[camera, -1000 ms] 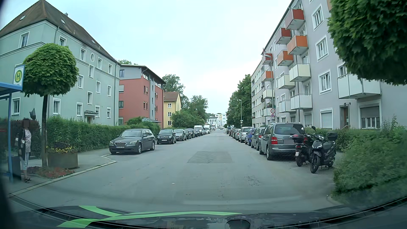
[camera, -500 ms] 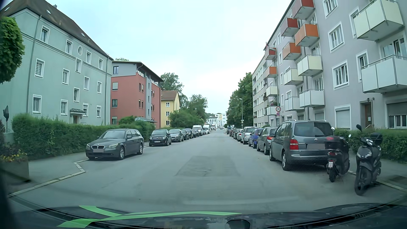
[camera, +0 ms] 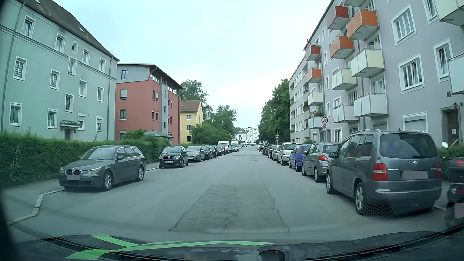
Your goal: Follow the waypoints while adhering to traffic rules and regulations
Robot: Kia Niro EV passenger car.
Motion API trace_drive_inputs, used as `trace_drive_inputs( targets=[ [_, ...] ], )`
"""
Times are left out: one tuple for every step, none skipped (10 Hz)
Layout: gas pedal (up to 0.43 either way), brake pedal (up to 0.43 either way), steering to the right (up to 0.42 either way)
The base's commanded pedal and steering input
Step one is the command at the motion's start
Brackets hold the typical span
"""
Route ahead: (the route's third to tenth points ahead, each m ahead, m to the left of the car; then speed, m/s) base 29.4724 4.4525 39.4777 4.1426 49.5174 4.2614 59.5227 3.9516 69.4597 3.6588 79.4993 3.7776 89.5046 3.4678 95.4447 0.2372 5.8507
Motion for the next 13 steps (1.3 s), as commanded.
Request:
trace_drive_inputs(
  targets=[
    [0.039,0.0,-0.002],
    [0.039,0.0,-0.002],
    [0.039,0.0,-0.001],
    [0.039,0.0,-0.002],
    [0.039,0.0,-0.002],
    [0.039,0.0,-0.002],
    [0.047,0.0,-0.001],
    [0.047,0.0,-0.001],
    [0.047,0.0,-0.001],
    [0.047,0.0,-0.001],
    [0.047,0.0,-0.001],
    [0.047,0.0,-0.001],
    [0.047,0.0,0.0]
  ],
)
